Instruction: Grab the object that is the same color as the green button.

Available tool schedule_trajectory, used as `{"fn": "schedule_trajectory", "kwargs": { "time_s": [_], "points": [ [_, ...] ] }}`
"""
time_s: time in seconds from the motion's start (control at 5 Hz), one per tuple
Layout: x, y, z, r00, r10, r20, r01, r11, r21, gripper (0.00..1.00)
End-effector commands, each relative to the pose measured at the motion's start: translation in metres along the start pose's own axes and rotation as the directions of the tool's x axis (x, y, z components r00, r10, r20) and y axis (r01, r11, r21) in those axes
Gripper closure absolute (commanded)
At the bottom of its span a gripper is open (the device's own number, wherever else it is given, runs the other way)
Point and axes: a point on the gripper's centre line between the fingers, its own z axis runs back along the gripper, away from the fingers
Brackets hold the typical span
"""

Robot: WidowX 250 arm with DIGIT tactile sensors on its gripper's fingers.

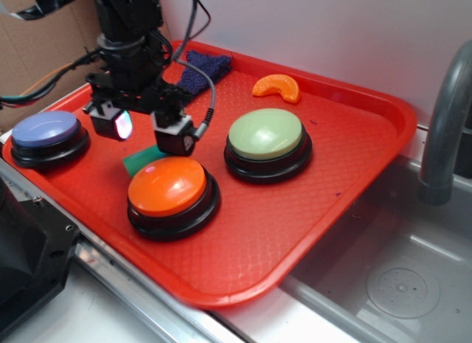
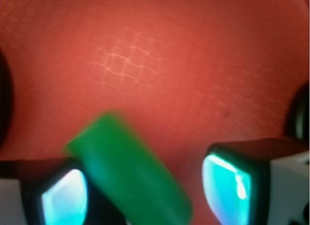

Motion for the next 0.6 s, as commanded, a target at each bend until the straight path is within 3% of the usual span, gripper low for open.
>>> {"fn": "schedule_trajectory", "kwargs": {
  "time_s": [0.0, 0.2, 0.4],
  "points": [
    [0.0, -0.003, -0.015, 0.994, -0.1, -0.04, 0.1, 0.995, -0.009, 0.0],
    [0.003, 0.005, -0.014, 0.994, -0.104, -0.047, 0.103, 0.995, -0.012, 0.0],
    [0.005, 0.013, -0.011, 0.991, -0.13, -0.042, 0.129, 0.991, -0.031, 1.0]
  ]
}}
